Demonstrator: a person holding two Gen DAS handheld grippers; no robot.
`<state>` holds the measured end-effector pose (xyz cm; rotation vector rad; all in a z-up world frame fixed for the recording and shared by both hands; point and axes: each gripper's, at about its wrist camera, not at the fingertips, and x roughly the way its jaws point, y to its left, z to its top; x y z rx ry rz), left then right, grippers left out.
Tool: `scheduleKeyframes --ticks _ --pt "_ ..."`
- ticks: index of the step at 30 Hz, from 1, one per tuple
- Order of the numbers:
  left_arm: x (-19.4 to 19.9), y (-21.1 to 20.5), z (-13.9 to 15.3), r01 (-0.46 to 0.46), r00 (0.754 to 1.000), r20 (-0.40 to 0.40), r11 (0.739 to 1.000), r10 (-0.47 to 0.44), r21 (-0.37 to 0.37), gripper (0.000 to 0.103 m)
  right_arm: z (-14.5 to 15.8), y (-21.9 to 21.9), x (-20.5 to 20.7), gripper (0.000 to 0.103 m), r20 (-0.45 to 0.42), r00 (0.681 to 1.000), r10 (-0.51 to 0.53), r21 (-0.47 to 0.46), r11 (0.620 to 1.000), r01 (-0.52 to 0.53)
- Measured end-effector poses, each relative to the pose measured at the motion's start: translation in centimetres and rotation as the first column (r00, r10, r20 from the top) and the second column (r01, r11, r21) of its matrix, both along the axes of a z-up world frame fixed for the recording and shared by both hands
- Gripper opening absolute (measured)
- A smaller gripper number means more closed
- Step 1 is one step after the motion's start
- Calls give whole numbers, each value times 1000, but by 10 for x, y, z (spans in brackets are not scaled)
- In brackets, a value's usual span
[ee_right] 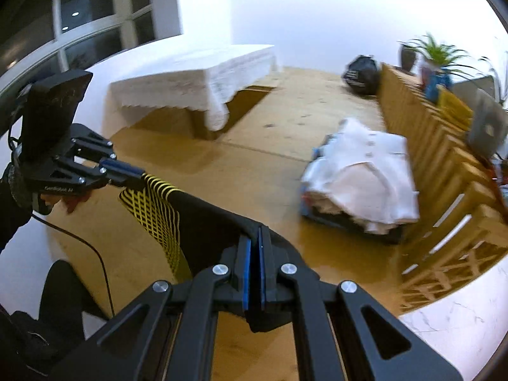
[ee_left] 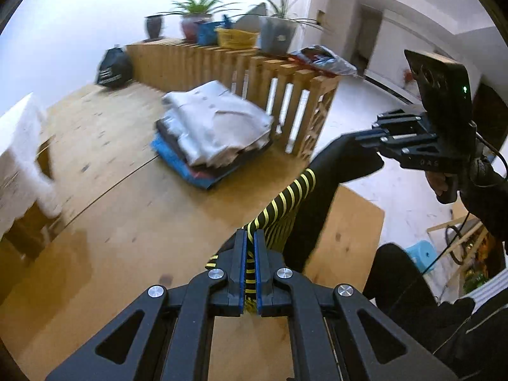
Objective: Fold clothes
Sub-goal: 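Carry the folded pants with both tools to the clothes stack on the shelf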
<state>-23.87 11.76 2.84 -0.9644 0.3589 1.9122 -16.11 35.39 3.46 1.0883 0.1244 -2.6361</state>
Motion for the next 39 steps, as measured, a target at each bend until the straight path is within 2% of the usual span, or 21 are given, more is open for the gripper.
scheduleKeyframes --ticks 6,9,13,15,17,20,21,22,23,24,26,28,30,32,34,37,39 --pt "-64 70 26 82 996 -38 996 -83 -22 3 35 54 -65 4 -72 994 -81 71 994 86" --pt "-113 107 46 119 990 -72 992 -122 -41 3 49 88 -120 4 -84 989 -122 83 988 129" --pt "-200 156 55 122 988 -83 991 -126 -54 3 44 140 -214 4 -36 978 -205 91 974 207" --pt "-248 181 44 99 991 -77 992 -105 -77 3 30 159 -264 4 -5 972 -234 109 966 233" --pt "-295 203 24 76 996 -31 993 -79 -88 3 5 175 -311 4 68 964 -258 95 963 251" --pt "-359 227 -23 1 999 41 992 4 -125 4 -40 193 -370 6 151 938 -312 123 947 295" --pt "-375 233 -38 -28 998 53 989 36 -144 4 -53 196 -384 9 157 929 -336 153 937 313" --pt "-390 239 -53 -59 996 59 984 69 -166 4 -65 200 -397 23 163 916 -367 183 923 337" --pt "-401 242 -63 -84 993 61 981 96 -177 4 -72 204 -406 29 171 901 -400 208 908 364" --pt "-410 244 -68 -105 991 62 978 117 -179 4 -78 208 -413 33 172 887 -428 229 894 386" --pt "-424 241 -68 -146 984 76 978 159 -152 4 -78 214 -416 33 148 869 -473 258 866 427" --pt "-430 231 -58 -171 980 88 981 179 -88 4 -65 215 -406 33 69 878 -474 244 861 446" --pt "-421 217 -47 -168 982 85 985 171 -43 4 -54 210 -388 33 42 897 -440 166 888 428" --pt "-400 206 -42 -117 988 102 993 116 5 4 -53 200 -371 32 67 929 -363 84 930 357" --pt "-369 204 -48 -32 994 107 999 30 22 9 -64 187 -362 32 88 941 -326 123 941 314" --pt "-348 212 -81 0 989 150 1000 4 -28 9 -100 187 -369 32 125 910 -395 281 894 349" --pt "-352 216 -105 -34 983 178 997 45 -64 9 -122 202 -379 33 183 870 -458 306 868 392"
